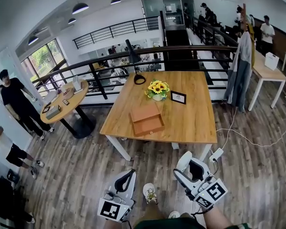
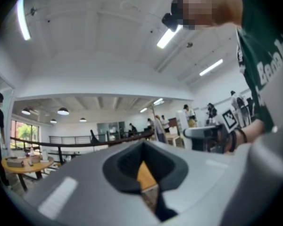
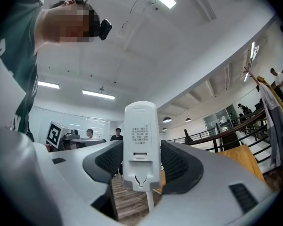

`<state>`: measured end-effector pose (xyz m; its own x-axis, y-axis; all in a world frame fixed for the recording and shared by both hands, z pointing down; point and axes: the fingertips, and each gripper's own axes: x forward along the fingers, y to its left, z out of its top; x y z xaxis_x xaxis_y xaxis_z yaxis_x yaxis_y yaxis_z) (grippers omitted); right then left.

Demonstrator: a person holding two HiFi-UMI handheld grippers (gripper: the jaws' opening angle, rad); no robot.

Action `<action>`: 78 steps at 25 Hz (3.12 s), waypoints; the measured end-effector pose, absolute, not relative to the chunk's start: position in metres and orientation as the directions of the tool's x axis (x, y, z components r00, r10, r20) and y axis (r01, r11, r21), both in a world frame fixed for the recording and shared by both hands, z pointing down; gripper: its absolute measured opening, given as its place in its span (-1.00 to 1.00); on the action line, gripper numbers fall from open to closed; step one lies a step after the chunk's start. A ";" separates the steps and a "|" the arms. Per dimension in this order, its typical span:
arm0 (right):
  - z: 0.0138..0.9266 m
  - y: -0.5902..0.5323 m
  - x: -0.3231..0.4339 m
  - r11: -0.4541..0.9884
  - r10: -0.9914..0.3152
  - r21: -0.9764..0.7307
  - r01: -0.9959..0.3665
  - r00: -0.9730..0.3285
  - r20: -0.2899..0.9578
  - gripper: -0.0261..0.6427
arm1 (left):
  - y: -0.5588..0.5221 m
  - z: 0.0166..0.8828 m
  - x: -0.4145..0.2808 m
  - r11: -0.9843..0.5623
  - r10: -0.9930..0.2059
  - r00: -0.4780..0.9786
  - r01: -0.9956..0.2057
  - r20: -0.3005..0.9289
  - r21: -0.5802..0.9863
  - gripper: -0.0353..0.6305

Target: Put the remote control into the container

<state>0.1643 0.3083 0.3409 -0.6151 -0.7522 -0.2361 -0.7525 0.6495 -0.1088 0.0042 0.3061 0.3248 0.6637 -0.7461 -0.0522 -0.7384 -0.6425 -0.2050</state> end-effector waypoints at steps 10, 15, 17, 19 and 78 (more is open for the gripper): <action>0.345 0.258 0.158 0.622 -0.776 -0.105 -0.776 -0.593 -0.215 -0.15 | 0.251 0.314 -0.005 -0.646 -0.735 0.669 -0.740 -0.112 -0.186 -0.89; 0.345 0.224 0.155 0.605 -0.783 -0.085 -0.792 -0.571 -0.245 -0.15 | 0.209 0.318 -0.009 -0.649 -0.730 0.674 -0.736 -0.116 -0.191 -0.90; 0.346 0.208 0.153 0.597 -0.789 -0.074 -0.799 -0.567 -0.238 -0.15 | 0.193 0.319 -0.008 -0.648 -0.728 0.676 -0.733 -0.115 -0.206 -0.89; 0.347 0.190 0.149 0.595 -0.790 -0.070 -0.801 -0.567 -0.231 -0.15 | 0.175 0.320 -0.008 -0.650 -0.725 0.679 -0.731 -0.115 -0.208 -0.90; 0.345 -0.100 0.042 0.485 -0.865 -0.030 -0.874 -0.474 -0.166 -0.15 | -0.153 0.326 -0.101 -0.781 -0.607 0.778 -0.622 -0.165 -0.061 -0.90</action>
